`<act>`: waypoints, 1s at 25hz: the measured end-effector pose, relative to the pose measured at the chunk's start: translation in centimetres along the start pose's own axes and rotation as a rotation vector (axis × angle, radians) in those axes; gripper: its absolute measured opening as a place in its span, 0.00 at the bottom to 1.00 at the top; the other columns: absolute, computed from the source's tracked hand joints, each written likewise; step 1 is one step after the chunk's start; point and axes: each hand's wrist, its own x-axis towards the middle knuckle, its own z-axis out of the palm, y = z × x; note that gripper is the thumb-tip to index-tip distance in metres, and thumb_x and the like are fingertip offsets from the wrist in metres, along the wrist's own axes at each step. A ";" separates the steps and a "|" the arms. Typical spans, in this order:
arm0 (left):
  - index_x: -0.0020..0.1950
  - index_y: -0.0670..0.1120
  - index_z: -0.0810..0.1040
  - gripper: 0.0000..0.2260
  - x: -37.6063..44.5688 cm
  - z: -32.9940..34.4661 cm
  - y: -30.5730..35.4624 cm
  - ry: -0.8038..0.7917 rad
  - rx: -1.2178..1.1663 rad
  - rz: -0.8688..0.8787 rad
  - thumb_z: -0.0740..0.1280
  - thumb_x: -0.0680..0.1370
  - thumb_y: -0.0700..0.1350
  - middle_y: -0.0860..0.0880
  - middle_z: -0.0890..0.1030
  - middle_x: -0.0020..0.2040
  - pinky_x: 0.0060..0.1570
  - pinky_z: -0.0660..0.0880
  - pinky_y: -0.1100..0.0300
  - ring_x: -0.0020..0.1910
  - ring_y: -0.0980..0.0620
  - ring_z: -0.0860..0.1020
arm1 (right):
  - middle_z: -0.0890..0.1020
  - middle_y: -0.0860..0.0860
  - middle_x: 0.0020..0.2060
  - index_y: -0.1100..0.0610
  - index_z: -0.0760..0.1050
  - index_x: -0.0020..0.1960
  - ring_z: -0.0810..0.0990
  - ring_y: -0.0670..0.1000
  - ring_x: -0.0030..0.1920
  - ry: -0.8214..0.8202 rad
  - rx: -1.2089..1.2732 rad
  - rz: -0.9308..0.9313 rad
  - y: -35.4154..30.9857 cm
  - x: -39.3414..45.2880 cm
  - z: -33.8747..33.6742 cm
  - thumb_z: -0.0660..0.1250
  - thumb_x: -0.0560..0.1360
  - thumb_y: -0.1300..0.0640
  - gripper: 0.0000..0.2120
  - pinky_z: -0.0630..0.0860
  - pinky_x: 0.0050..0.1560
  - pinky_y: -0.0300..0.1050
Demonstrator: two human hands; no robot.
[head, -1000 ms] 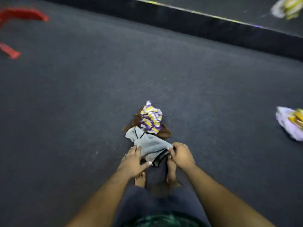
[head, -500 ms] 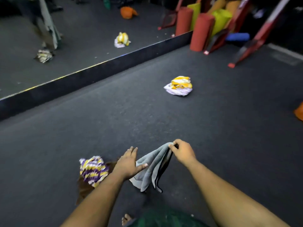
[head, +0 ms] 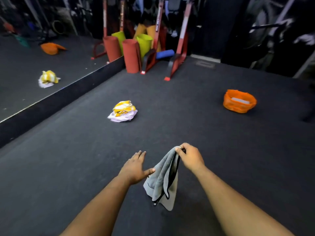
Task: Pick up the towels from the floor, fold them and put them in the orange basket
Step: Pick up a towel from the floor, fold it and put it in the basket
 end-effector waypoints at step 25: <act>0.84 0.50 0.45 0.46 56.8 -6.8 46.7 -0.171 0.237 0.568 0.59 0.76 0.73 0.47 0.49 0.84 0.79 0.55 0.48 0.82 0.48 0.50 | 0.78 0.43 0.40 0.51 0.75 0.47 0.79 0.49 0.44 0.538 -0.036 0.331 25.0 37.9 -41.3 0.65 0.81 0.43 0.12 0.73 0.40 0.48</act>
